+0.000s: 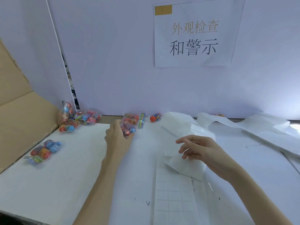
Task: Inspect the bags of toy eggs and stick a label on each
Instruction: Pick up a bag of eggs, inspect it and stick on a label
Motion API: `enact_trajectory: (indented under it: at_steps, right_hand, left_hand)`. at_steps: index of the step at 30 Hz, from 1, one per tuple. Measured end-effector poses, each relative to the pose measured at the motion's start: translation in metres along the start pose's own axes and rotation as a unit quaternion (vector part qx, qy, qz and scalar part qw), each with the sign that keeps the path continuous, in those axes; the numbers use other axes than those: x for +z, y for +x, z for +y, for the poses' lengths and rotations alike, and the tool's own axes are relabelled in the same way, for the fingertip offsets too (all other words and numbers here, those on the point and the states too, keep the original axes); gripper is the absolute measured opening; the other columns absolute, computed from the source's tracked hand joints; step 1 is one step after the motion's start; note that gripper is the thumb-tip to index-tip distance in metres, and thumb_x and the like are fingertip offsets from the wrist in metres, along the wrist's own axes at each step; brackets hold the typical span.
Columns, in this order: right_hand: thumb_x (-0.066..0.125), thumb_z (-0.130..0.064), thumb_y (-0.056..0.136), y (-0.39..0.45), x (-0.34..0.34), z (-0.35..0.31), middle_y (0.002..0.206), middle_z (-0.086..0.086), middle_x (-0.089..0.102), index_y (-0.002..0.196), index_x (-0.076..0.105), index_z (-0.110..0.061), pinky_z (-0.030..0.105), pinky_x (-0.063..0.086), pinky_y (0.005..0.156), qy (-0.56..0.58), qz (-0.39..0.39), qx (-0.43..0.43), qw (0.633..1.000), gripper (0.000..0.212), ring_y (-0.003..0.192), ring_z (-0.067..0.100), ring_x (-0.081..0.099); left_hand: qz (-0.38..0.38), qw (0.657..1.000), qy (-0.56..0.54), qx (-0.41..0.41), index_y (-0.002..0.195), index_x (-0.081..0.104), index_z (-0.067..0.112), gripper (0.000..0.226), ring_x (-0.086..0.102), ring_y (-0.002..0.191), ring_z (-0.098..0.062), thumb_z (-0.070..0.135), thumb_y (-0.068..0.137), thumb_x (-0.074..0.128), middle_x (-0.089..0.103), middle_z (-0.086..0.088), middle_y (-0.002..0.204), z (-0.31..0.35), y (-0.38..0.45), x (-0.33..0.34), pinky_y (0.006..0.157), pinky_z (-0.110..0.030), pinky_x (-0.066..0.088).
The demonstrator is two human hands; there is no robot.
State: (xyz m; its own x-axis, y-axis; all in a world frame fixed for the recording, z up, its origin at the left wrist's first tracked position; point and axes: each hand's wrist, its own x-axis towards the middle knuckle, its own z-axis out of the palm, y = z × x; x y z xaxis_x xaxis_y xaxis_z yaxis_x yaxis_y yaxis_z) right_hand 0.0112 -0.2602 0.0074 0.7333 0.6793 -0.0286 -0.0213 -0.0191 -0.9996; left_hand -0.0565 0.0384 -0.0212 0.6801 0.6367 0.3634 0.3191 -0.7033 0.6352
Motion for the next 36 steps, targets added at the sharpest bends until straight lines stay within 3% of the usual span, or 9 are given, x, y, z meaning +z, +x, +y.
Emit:
enact_trajectory:
  at_steps: [2, 7, 13, 17, 19, 22, 25, 32, 36]
  right_hand:
    - [0.058, -0.028, 0.106, 0.001, 0.003, 0.003, 0.096, 0.011, 0.077, 0.107, 0.079, -0.012, 0.026, 0.059, 0.08, -0.024, 0.029, -0.003, 0.999, 0.026, 0.086, 0.024, 0.073]
    - [0.05, -0.049, 0.104, 0.003, 0.011, 0.004, 0.105, 0.006, 0.08, 0.118, 0.074, -0.016, 0.033, 0.061, 0.089, -0.014, 0.07, 0.002, 0.997, 0.043, 0.097, 0.024, 0.077]
    - [0.056, -0.055, 0.099, 0.002, 0.012, -0.003, 0.108, 0.009, 0.079, 0.117, 0.075, -0.013, 0.033, 0.063, 0.081, 0.053, 0.104, -0.018, 0.993, 0.049, 0.099, 0.026, 0.077]
    - [0.065, -0.04, 0.1, 0.001, 0.009, -0.002, 0.103, 0.007, 0.08, 0.11, 0.078, -0.012, 0.025, 0.058, 0.067, 0.06, 0.136, -0.024, 0.989, 0.032, 0.092, 0.025, 0.078]
    - [0.065, -0.037, 0.101, 0.001, 0.008, -0.002, 0.105, 0.006, 0.08, 0.111, 0.078, -0.014, 0.029, 0.058, 0.072, 0.055, 0.133, -0.023, 0.989, 0.028, 0.095, 0.026, 0.077]
    - [0.065, -0.034, 0.101, 0.001, 0.007, -0.002, 0.108, 0.007, 0.08, 0.115, 0.077, -0.015, 0.037, 0.06, 0.082, 0.062, 0.124, -0.022, 0.99, 0.026, 0.103, 0.031, 0.075]
    - [0.065, -0.034, 0.101, 0.0, 0.008, -0.004, 0.11, 0.008, 0.079, 0.117, 0.076, -0.015, 0.034, 0.061, 0.081, 0.062, 0.117, -0.022, 0.991, 0.027, 0.104, 0.031, 0.075]
    - [0.065, -0.025, 0.102, 0.002, 0.013, -0.003, 0.108, 0.008, 0.08, 0.115, 0.077, -0.012, 0.027, 0.06, 0.073, 0.092, 0.136, -0.016, 0.986, 0.022, 0.094, 0.023, 0.076]
    - [0.062, -0.03, 0.104, 0.003, 0.014, -0.004, 0.11, 0.008, 0.079, 0.116, 0.077, -0.015, 0.032, 0.063, 0.077, 0.103, 0.133, -0.007, 0.986, 0.024, 0.096, 0.023, 0.077]
  left_hand:
    - [0.005, 0.993, -0.099, 0.07, 0.137, 0.052, 0.011, 0.067, 0.05, 0.118, -0.031, 0.029, 0.083, 0.088, 0.057, -0.004, 0.129, 0.014, -0.005, 0.001, 0.098, -0.047, 0.045]
    - [-0.071, 0.953, -0.205, 0.209, 0.137, 0.042, 0.043, 0.078, 0.05, 0.128, -0.007, 0.053, 0.075, 0.086, 0.049, 0.017, 0.135, 0.05, -0.03, 0.008, 0.099, -0.013, 0.045]
    - [-0.172, 0.909, -0.196, 0.326, 0.147, 0.045, 0.031, 0.085, 0.046, 0.138, -0.012, 0.04, 0.076, 0.092, 0.047, 0.017, 0.144, 0.073, -0.054, 0.026, 0.111, -0.015, 0.039]
    - [-0.212, 0.901, -0.309, 0.219, 0.147, 0.049, 0.029, 0.074, 0.045, 0.143, -0.009, 0.051, 0.084, 0.081, 0.047, 0.016, 0.149, 0.083, -0.06, 0.026, 0.106, -0.017, 0.046]
    - [-0.196, 0.899, -0.38, 0.097, 0.14, 0.058, 0.03, 0.054, 0.057, 0.129, -0.001, 0.054, 0.093, 0.068, 0.061, 0.021, 0.136, 0.088, -0.059, 0.026, 0.094, -0.012, 0.049]
    - [-0.154, 0.906, -0.395, 0.007, 0.115, 0.075, 0.026, 0.018, 0.069, 0.096, -0.002, 0.034, 0.099, 0.07, 0.076, 0.016, 0.102, 0.083, -0.052, 0.028, 0.081, -0.014, 0.053]
    - [-0.16, 0.893, -0.42, -0.019, 0.096, 0.077, 0.015, 0.007, 0.068, 0.079, -0.012, 0.021, 0.097, 0.073, 0.076, -0.002, 0.089, 0.077, -0.047, 0.026, 0.075, -0.023, 0.056]
    - [-0.158, 0.894, -0.42, -0.013, 0.1, 0.063, 0.003, 0.01, 0.068, 0.075, -0.02, 0.012, 0.103, 0.064, 0.072, -0.012, 0.086, 0.079, -0.047, 0.025, 0.079, -0.034, 0.059]
    - [-0.129, 0.922, -0.36, 0.062, 0.092, 0.055, 0.01, 0.013, 0.065, 0.072, -0.013, 0.011, 0.103, 0.062, 0.069, -0.011, 0.079, 0.082, -0.053, 0.027, 0.071, -0.022, 0.053]
